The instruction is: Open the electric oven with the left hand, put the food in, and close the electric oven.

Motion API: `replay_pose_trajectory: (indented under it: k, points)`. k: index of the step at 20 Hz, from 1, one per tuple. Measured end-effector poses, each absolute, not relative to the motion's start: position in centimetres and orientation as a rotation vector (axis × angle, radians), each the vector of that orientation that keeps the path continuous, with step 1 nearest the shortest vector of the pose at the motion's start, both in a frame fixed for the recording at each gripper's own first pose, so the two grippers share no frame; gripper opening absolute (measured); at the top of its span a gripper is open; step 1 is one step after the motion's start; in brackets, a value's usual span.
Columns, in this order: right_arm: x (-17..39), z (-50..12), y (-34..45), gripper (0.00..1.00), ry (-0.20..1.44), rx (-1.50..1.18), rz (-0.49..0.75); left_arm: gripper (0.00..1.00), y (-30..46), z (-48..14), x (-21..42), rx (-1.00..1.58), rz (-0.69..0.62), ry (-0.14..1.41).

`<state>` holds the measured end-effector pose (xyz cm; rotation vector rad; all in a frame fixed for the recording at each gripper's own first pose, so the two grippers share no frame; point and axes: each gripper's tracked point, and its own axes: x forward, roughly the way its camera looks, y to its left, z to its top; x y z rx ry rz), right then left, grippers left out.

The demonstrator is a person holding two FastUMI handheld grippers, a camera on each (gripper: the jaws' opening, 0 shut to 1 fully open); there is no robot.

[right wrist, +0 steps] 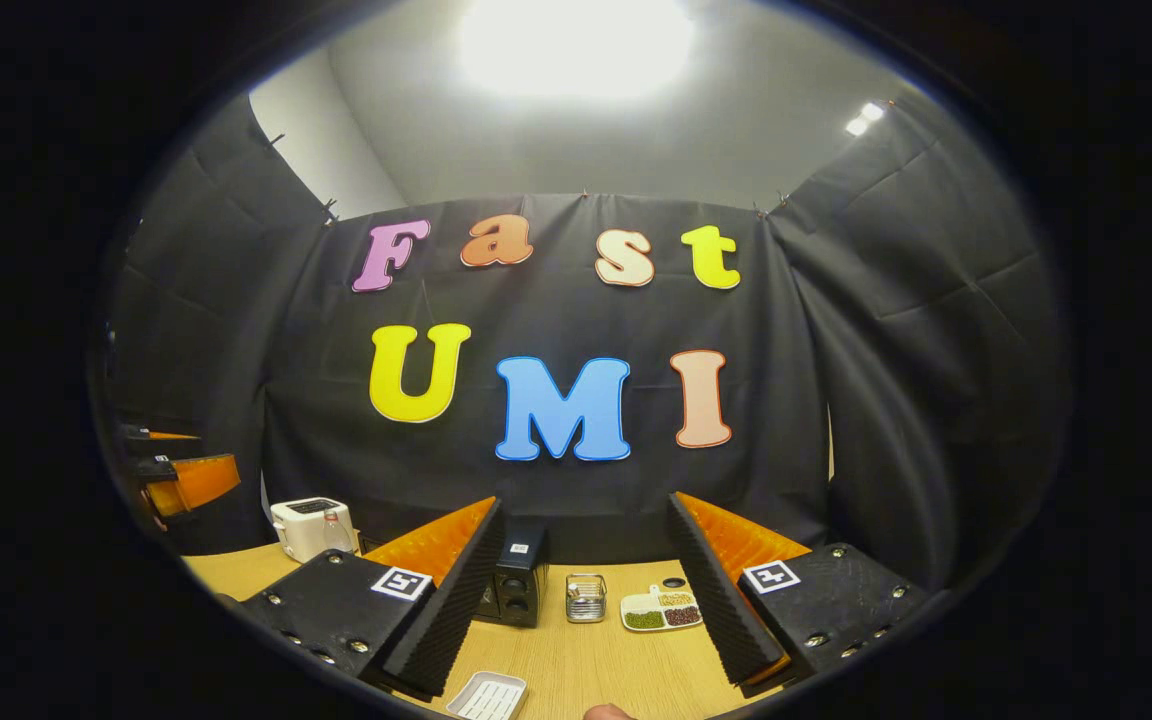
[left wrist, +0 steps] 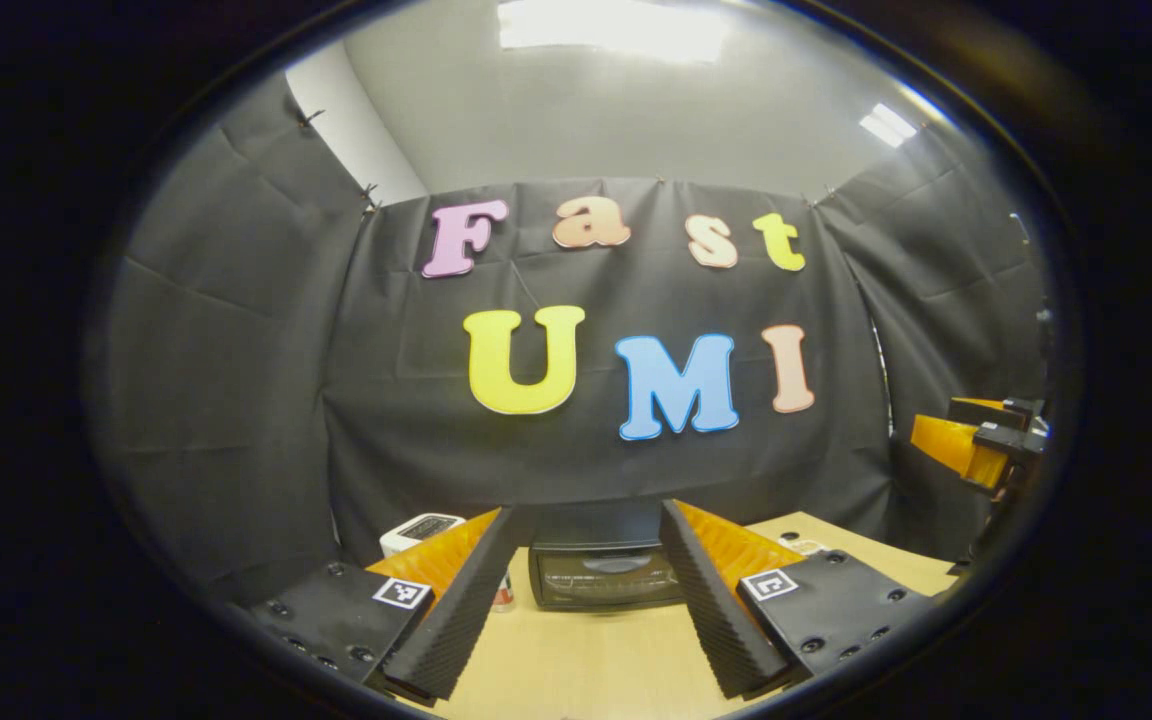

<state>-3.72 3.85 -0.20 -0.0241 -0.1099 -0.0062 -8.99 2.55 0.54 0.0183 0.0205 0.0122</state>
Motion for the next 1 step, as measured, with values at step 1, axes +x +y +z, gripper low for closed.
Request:
replay_pose_trajectory:
  k: [1]
  points:
    - [-3.70, -0.16, 3.89, 0.98, -0.112, -0.023, -0.006, 1.00, 2.52, 0.48, -8.92, 0.019, 0.011, 0.021]
